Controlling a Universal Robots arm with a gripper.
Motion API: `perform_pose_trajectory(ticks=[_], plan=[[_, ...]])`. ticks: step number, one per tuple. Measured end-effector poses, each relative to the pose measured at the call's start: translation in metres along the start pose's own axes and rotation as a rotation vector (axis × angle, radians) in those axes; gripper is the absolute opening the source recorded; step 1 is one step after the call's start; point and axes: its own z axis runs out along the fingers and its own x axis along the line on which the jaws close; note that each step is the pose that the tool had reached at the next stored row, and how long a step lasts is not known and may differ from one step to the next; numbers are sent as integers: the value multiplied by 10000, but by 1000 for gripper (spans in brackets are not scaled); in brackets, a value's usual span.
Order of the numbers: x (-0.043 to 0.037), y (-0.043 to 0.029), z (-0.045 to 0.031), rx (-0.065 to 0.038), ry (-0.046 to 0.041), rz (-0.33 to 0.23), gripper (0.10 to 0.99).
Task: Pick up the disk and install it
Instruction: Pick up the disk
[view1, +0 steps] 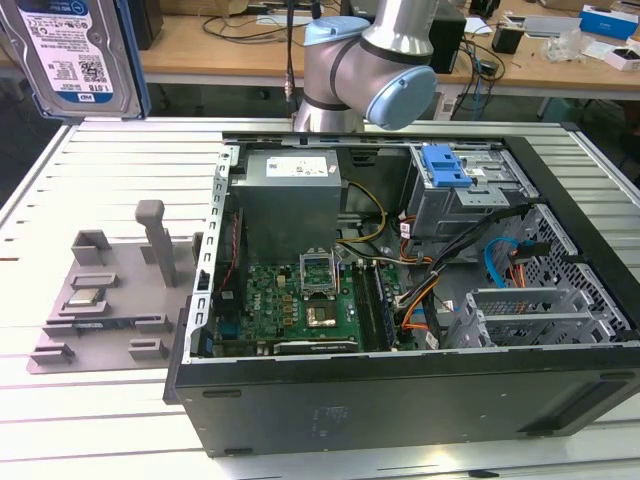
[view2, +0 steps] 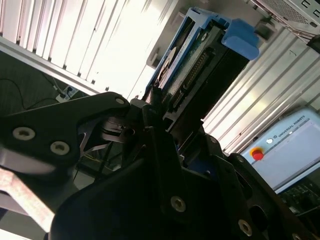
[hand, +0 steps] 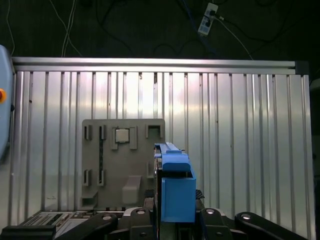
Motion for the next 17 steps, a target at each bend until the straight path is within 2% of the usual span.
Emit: perform_pose_trajectory(ticks=[17], plan=[[2,-20,78,0,1,0,365]])
